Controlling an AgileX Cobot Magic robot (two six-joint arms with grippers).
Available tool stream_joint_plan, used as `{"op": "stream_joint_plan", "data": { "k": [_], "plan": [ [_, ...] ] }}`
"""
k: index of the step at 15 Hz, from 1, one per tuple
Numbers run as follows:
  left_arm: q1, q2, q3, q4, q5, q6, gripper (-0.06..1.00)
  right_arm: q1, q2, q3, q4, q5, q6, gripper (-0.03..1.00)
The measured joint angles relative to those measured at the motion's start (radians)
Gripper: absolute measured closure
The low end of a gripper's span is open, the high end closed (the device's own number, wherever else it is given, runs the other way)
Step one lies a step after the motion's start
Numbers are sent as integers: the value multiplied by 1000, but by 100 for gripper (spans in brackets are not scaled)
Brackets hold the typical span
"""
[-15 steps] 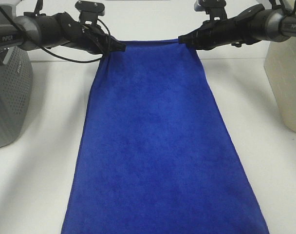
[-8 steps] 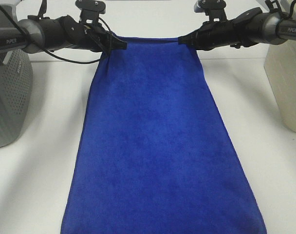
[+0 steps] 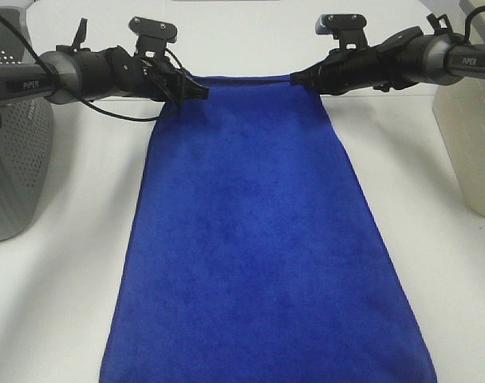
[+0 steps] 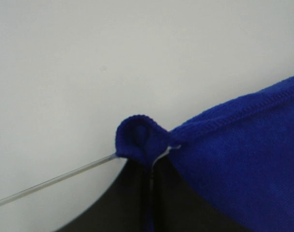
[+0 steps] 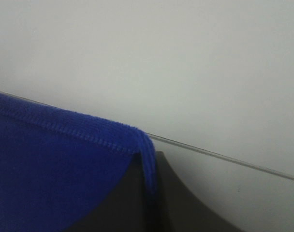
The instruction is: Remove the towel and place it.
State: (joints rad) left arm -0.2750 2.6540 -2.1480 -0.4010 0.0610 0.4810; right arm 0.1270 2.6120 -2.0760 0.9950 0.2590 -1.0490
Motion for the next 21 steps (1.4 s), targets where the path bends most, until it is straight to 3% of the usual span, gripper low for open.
{"op": "stream_joint_plan", "data": {
  "k": [10,12,16,18,21],
  "plan": [
    [-2,42,0,34,-61,0,91,0,87,-66,45,10,1,93],
    [-1,43,0,35,-83,0,82,-1,87,-66,44,-5,1,80],
    [5,43,0,39,-175,-1,45,-4,87,-71,40,-68,1,36],
    [7,43,0,39,-176,-2,38,-4,82,-84,25,-44,1,31],
    [7,37,0,39,-131,-4,37,-4,38,-86,-72,91,9,30]
  ]
}}
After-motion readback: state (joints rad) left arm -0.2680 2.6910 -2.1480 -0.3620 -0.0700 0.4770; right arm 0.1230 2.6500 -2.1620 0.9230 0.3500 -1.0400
